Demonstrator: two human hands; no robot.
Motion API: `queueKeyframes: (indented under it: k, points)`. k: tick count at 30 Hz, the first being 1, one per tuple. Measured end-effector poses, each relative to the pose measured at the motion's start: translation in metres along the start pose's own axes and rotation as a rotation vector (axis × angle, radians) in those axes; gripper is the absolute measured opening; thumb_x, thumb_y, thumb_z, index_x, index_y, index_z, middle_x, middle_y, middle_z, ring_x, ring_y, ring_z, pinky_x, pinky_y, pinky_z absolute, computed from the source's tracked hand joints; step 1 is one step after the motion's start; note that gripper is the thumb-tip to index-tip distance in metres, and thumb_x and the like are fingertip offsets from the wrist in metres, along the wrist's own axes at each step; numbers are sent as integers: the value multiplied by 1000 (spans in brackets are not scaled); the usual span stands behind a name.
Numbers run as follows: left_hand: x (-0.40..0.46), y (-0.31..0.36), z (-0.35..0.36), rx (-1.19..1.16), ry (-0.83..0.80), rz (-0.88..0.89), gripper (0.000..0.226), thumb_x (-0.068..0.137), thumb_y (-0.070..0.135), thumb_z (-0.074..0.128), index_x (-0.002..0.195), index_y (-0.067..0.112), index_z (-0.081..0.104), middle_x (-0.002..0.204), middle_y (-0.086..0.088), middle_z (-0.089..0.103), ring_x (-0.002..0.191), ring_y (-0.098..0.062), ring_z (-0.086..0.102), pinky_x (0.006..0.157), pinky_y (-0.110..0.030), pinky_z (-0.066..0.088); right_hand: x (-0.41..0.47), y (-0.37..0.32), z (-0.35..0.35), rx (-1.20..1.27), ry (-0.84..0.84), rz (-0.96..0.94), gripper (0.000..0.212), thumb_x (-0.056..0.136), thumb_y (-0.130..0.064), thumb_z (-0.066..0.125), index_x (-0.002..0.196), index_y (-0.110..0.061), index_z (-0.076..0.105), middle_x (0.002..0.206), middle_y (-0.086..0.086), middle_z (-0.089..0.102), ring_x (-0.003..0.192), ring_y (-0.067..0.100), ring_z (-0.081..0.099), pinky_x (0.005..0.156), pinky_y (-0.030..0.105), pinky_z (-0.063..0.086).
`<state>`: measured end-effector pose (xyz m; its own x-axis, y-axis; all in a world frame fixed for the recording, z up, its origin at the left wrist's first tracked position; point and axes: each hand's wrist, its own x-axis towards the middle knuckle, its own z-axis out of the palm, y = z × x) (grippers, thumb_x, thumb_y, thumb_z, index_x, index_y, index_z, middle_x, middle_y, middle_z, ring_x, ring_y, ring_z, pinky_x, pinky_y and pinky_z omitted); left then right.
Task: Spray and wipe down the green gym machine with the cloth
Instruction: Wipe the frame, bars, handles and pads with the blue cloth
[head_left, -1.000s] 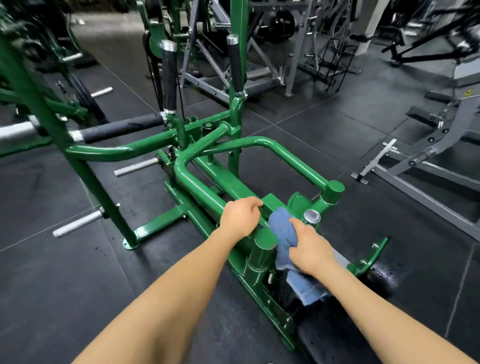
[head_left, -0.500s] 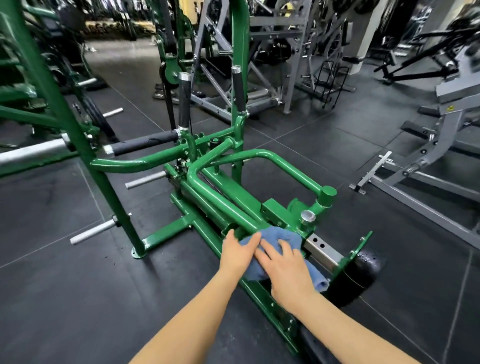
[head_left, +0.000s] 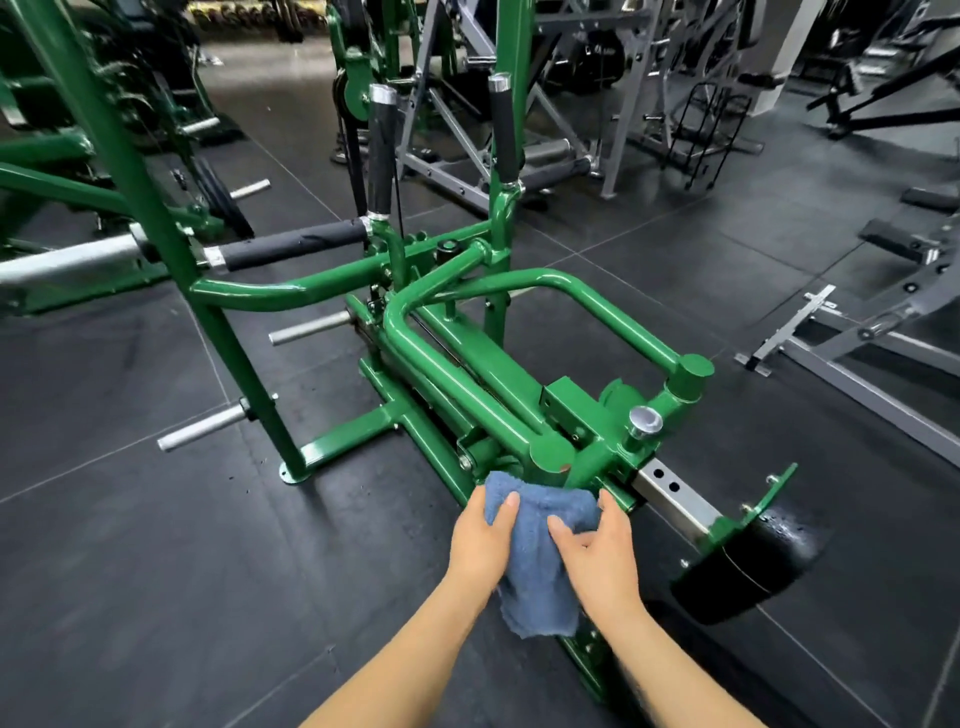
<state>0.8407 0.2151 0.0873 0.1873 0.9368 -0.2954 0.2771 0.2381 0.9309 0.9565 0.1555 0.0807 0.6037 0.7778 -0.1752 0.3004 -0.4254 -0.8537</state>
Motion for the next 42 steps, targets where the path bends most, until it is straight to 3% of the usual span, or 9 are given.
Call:
queueKeyframes:
  k: [6,9,13,23,26,30,34,37,42]
  points:
    - [14,-17,0,166,75,173,14,97,30,51,101,18,57,103,2,57,102,-15,53,90,-28,42,16,8,-9,-79,53,-93,25,80,-28,75,93,-15,58,98,-4,58,83,15,58,68,27,45]
    - [19,-20,1,220,152,221,27,96,40,46,106,16,54,107,3,51,107,-13,43,90,-23,33,9,-2,-2,-71,294,-382,35,82,-17,74,112,-12,56,115,-8,43,104,13,51,83,15,40]
    - [30,-12,22,51,169,224,39,90,54,34,112,27,52,114,3,53,109,-12,48,95,-27,38,14,6,31,-25,334,-468,57,89,-32,51,139,-13,31,147,10,34,137,23,31,112,32,26]
    - [52,-51,36,-124,55,82,14,103,32,35,104,36,49,103,18,58,88,18,52,70,4,35,32,63,67,-71,338,-496,68,97,-50,39,144,-2,25,148,16,34,140,9,20,113,13,9]
    - [45,-51,33,-58,76,68,17,103,31,35,95,36,49,99,15,59,84,16,55,69,0,37,25,64,64,-120,307,-440,65,93,-43,47,140,0,32,143,19,40,129,27,33,110,17,15]
    - [41,-66,25,204,23,-63,31,102,41,36,114,20,56,115,-4,61,107,-21,57,86,-31,43,16,74,54,-155,178,-331,54,89,-39,58,127,-2,49,124,11,51,114,29,47,96,30,35]
    - [25,-58,16,200,109,71,22,100,36,43,88,23,57,96,-2,62,92,-14,57,70,-19,39,4,67,42,-67,239,-335,36,87,-28,61,115,-6,57,109,0,55,105,27,55,86,43,47]
    - [30,-22,24,44,256,234,21,100,32,44,106,20,61,109,3,54,100,11,45,85,-6,35,17,27,37,26,388,-487,51,90,-34,50,129,0,49,131,12,50,124,25,44,107,38,35]
    - [46,-41,38,-81,176,85,22,102,35,38,116,29,54,128,0,54,123,-16,49,105,-34,37,32,48,50,-77,313,-583,68,91,-45,51,142,-6,31,144,13,40,132,25,35,113,27,24]
